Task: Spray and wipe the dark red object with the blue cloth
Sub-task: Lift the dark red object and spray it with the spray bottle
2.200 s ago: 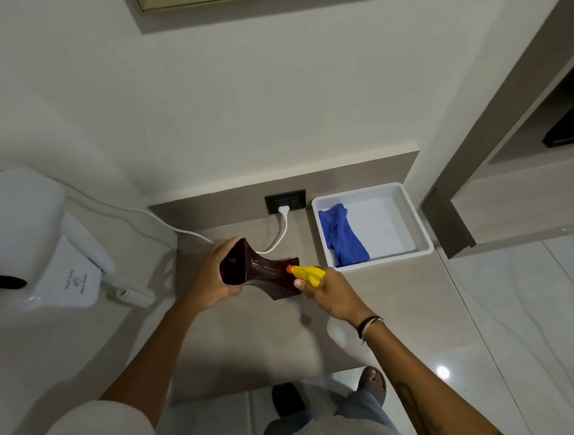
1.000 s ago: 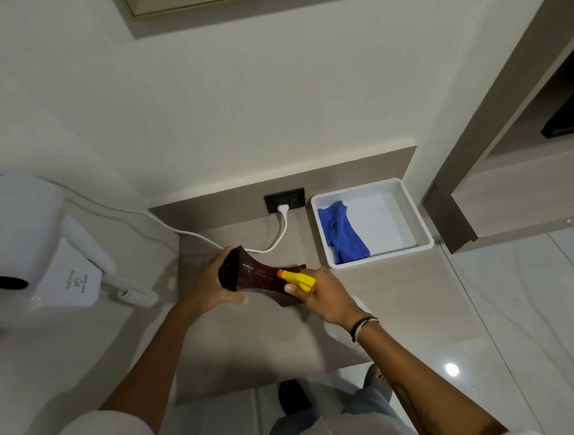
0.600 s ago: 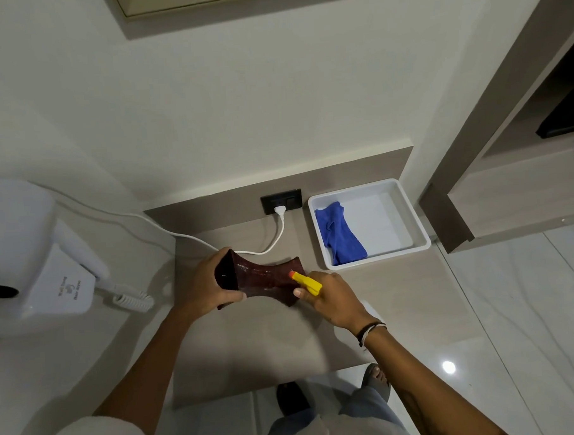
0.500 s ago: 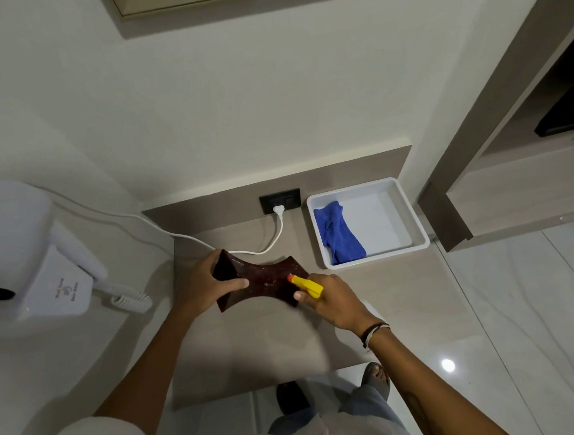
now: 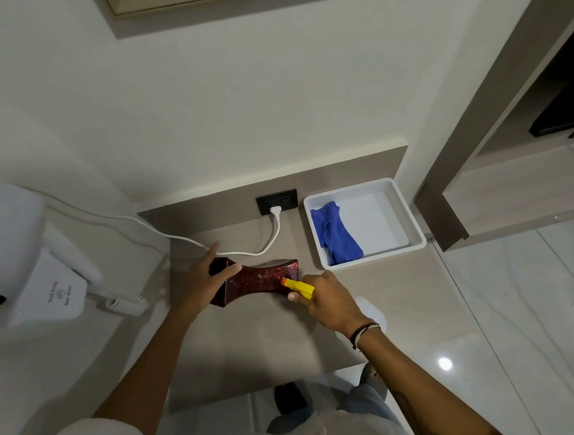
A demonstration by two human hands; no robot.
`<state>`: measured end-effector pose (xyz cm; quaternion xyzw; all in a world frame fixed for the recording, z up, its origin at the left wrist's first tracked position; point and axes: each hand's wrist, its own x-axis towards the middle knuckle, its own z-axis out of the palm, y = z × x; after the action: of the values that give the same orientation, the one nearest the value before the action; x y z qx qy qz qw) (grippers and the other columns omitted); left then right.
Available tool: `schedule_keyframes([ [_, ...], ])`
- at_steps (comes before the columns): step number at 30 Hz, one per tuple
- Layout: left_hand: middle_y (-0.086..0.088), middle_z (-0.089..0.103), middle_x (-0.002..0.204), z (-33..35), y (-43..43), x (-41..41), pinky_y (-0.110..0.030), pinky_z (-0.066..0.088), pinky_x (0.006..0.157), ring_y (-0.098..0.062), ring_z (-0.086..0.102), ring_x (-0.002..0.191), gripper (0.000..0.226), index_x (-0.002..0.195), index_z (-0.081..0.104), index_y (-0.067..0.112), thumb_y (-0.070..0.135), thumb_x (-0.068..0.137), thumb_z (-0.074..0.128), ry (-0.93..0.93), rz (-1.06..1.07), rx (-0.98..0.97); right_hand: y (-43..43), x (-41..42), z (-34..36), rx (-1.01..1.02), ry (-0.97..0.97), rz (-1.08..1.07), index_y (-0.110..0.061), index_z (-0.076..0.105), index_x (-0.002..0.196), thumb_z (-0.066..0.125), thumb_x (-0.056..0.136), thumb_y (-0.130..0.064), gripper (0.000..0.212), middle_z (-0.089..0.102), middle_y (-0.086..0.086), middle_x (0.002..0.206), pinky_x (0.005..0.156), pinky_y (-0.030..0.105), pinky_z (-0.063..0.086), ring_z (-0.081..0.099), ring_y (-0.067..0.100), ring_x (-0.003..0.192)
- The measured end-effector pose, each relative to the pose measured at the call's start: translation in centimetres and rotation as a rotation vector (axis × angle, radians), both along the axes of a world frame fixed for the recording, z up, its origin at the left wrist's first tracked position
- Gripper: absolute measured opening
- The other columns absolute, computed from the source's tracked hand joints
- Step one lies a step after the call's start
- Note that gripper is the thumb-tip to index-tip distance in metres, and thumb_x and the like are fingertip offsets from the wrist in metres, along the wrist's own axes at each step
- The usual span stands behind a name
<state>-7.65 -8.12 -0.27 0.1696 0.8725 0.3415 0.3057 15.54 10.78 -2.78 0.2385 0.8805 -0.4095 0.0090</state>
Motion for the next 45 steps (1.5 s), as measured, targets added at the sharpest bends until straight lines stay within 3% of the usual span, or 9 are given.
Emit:
schedule_keyframes([
  [6,-0.014,0.053,0.15,0.2,-0.2,0.6,-0.052,0.05,0.113,-0.033,0.054,0.138,0.084,0.155,0.051,0.039,0.059,0.077,0.076,0.06,-0.075,-0.007,-1.4,-1.4,1.0,0.004,0.071,0.077,-0.02,0.067,0.118,0.06,0.101,-0.059,0.043,0.073,0.005,0.111,0.087,0.043,0.054,0.057,0.025,0.108],
  [14,-0.009,0.039,0.16,0.1,-1.0,1.0,-0.041,0.04,0.118,-0.025,0.043,0.145,0.124,0.161,0.043,0.027,0.036,0.053,0.104,0.192,-0.246,0.036,0.1,-0.9,0.9,-0.003,-0.02,0.06,-0.014,0.07,0.118,0.059,0.101,-0.06,0.05,0.077,0.014,0.107,0.084,0.049,0.058,0.069,0.032,0.1],
  [19,-0.007,0.043,0.159,0.0,-1.0,1.0,-0.04,0.044,0.114,-0.021,0.045,0.14,0.126,0.161,0.041,0.025,0.015,0.053,0.105,0.225,-0.296,0.05,0.3,-1.0,0.9,-0.046,0.017,0.067,-0.016,0.073,0.122,0.061,0.101,-0.057,0.048,0.078,0.009,0.109,0.078,0.038,0.057,0.071,0.027,0.095],
  [21,-0.006,0.045,0.156,0.0,-1.0,0.9,-0.044,0.046,0.115,-0.024,0.048,0.14,0.125,0.16,0.042,0.026,0.018,0.051,0.104,0.228,-0.317,0.064,0.3,-1.0,1.0,-0.066,0.055,0.009,-0.016,0.074,0.118,0.063,0.101,-0.056,0.045,0.078,0.007,0.103,0.068,0.026,0.049,0.067,0.021,0.086],
  [26,-0.002,0.042,0.158,-0.2,-1.0,0.6,-0.044,0.048,0.113,-0.025,0.048,0.14,0.126,0.161,0.038,0.032,0.027,0.05,0.098,0.251,-0.371,0.042,0.7,-0.6,0.5,-0.037,-0.011,0.019,-0.014,0.072,0.119,0.059,0.1,-0.061,0.052,0.078,0.01,0.105,0.077,0.041,0.057,0.071,0.027,0.091],
  [34,0.001,0.046,0.152,-0.4,-0.9,0.4,-0.045,0.053,0.107,-0.024,0.052,0.135,0.121,0.159,0.038,0.035,0.036,0.047,0.086,0.307,-0.435,0.038,1.6,0.5,-0.2,-0.076,0.025,-0.037,-0.016,0.073,0.113,0.06,0.1,-0.061,0.049,0.074,0.001,0.095,0.066,0.018,0.042,0.065,0.017,0.082],
  [37,-0.002,0.054,0.144,-0.3,-0.7,0.4,-0.045,0.053,0.104,-0.025,0.056,0.129,0.121,0.157,0.044,0.031,0.045,0.045,0.087,0.27,-0.357,-0.01,1.7,0.7,0.0,-0.097,0.006,-0.001,-0.015,0.069,0.11,0.06,0.101,-0.059,0.046,0.065,-0.006,0.091,0.066,0.021,0.042,0.061,0.015,0.081],
  [42,0.008,0.079,0.105,-0.2,-0.1,0.6,-0.043,0.065,0.086,-0.015,0.076,0.099,0.066,0.112,0.072,0.035,0.055,0.055,0.096,0.1,-0.136,0.019,1.0,1.1,0.6,-0.089,-0.024,0.049,-0.016,0.069,0.113,0.064,0.1,-0.056,0.042,0.076,0.007,0.104,0.081,0.045,0.057,0.07,0.027,0.092],
  [45,0.004,0.081,0.096,0.2,0.2,1.0,-0.035,0.064,0.076,-0.017,0.079,0.091,0.065,0.101,0.074,0.028,0.07,0.053,0.089,0.011,0.067,0.052,0.0,0.9,1.0,-0.084,0.007,0.124,-0.015,0.069,0.106,0.067,0.1,-0.054,0.039,0.076,0.007,0.101,0.079,0.044,0.055,0.07,0.027,0.09],
])
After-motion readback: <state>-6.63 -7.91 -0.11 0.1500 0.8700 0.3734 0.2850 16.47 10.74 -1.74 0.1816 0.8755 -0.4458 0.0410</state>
